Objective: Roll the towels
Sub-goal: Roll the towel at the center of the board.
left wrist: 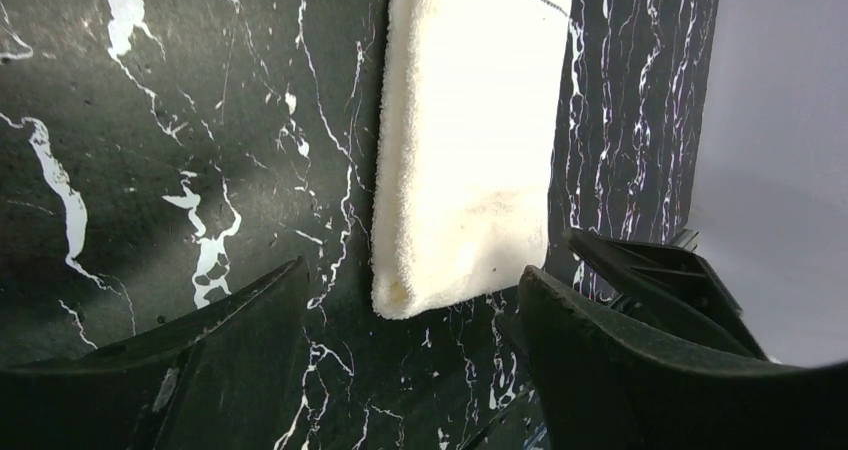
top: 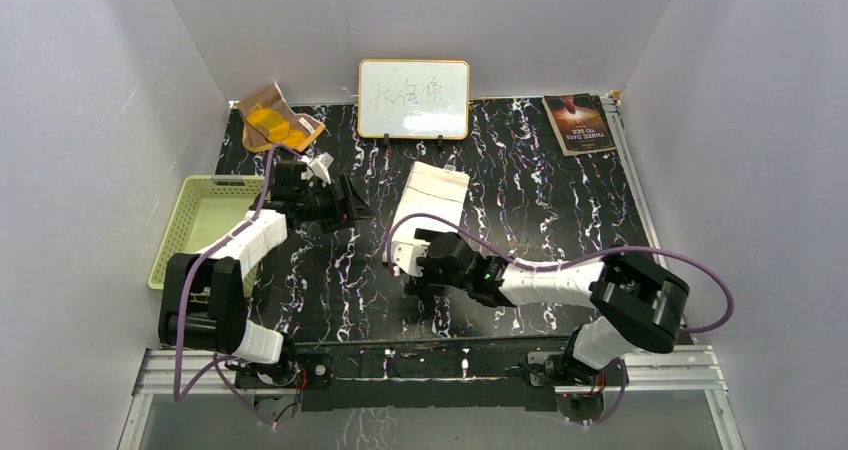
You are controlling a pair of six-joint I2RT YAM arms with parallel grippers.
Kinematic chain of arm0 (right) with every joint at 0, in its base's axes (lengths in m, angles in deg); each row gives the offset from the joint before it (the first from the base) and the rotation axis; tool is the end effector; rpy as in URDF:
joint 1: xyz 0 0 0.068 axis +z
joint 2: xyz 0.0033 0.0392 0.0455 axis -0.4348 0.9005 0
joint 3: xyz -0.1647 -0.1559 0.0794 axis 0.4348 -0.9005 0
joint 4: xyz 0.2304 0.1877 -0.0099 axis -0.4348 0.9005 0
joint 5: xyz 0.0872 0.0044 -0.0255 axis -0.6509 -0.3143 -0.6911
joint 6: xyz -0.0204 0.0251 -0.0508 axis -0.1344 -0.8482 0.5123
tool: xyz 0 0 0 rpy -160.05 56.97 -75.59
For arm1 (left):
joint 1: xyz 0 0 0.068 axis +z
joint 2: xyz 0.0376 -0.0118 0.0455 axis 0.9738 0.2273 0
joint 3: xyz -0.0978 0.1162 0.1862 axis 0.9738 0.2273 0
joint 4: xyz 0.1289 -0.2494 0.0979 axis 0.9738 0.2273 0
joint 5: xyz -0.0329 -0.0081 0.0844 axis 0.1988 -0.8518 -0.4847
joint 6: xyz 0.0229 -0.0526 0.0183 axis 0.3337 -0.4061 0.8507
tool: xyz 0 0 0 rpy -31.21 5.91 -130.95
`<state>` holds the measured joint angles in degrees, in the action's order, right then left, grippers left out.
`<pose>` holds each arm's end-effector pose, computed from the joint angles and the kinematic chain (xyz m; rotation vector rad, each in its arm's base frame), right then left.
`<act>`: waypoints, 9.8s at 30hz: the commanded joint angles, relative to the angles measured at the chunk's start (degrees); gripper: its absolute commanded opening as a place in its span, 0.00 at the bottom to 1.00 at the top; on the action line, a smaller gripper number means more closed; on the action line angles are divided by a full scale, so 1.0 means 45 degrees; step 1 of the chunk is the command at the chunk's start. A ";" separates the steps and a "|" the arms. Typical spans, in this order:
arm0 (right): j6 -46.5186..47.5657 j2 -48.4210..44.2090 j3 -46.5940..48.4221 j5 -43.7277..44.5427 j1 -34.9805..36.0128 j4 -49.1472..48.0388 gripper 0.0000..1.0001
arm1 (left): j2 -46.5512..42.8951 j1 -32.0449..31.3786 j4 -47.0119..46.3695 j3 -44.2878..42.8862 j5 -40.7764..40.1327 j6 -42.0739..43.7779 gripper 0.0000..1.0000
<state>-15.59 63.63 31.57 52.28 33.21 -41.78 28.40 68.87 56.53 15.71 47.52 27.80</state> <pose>0.1749 0.2798 0.1101 -1.5397 1.5782 0.1069 0.3318 -0.0718 0.1518 -0.0756 2.3139 -1.0016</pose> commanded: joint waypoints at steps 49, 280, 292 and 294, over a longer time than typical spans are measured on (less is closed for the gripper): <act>-1.0210 0.3354 0.4899 -1.2767 -0.4993 0.1892 0.00 | -0.1148 0.0603 0.1578 0.0125 0.4333 0.1976 0.28; -1.3452 0.8546 0.6951 -1.3566 -0.7396 0.3265 0.14 | 0.4213 -0.2201 -0.5764 0.0887 0.0799 -0.2878 0.47; -1.0892 0.3457 0.6348 -0.8541 -0.6730 0.3966 0.75 | 0.4375 -0.2561 -0.5887 0.1544 0.0399 -0.2747 0.45; -0.9741 0.2336 0.5895 -0.6470 -0.5601 0.3890 0.81 | 0.4419 -0.2561 -0.5879 0.1583 0.0374 -0.2726 0.45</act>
<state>-68.68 84.94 60.58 6.36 1.32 -22.55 46.76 57.95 26.00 20.57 51.36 13.73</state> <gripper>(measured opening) 0.765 0.446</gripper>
